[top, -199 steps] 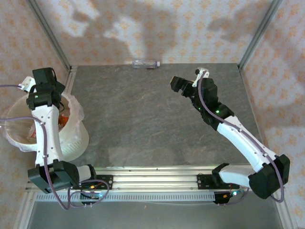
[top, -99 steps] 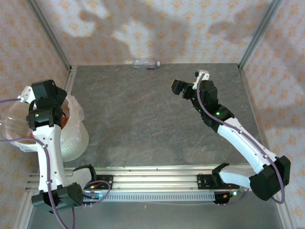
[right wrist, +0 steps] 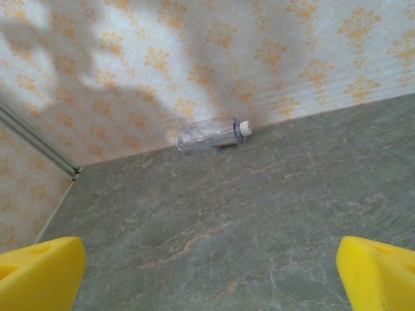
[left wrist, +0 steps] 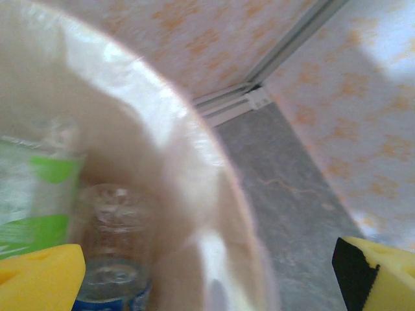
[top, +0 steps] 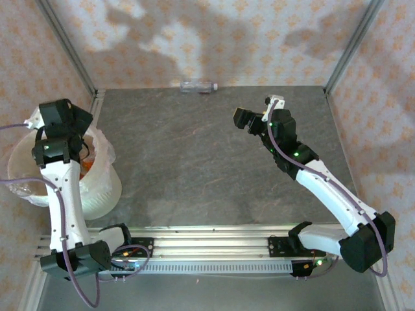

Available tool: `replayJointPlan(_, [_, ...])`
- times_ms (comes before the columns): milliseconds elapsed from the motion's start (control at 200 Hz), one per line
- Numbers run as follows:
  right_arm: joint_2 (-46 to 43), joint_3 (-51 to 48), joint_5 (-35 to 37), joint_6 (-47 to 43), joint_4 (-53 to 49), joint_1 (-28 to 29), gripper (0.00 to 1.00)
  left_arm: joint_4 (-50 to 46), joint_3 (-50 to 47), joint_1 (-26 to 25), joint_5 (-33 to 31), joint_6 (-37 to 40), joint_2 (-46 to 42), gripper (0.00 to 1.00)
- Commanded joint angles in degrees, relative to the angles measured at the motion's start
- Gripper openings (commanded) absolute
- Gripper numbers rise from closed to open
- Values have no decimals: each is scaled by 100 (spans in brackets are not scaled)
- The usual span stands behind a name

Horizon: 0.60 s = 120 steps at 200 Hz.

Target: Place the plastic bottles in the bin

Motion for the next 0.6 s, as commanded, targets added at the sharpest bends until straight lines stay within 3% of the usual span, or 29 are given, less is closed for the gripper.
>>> replayJointPlan(0, [-68, -58, 169, -62, 98, 15, 99, 38, 415, -295, 515, 91, -138, 100])
replayJointPlan(180, [75, -27, 445, 113, 197, 7, 99, 827, 792, -1768, 720, 149, -30, 100])
replayJointPlan(370, [521, 74, 155, 586, 388, -246, 99, 1114, 1704, -3674, 325, 474, 1148, 100])
replayJointPlan(455, [924, 247, -242, 913, 448, -492, 99, 1313, 2027, -4107, 378, 502, 1883, 100])
replayJointPlan(595, [1919, 946, -892, 1238, 416, -909, 99, 1429, 2858, -4272, 858, 428, 3420, 100])
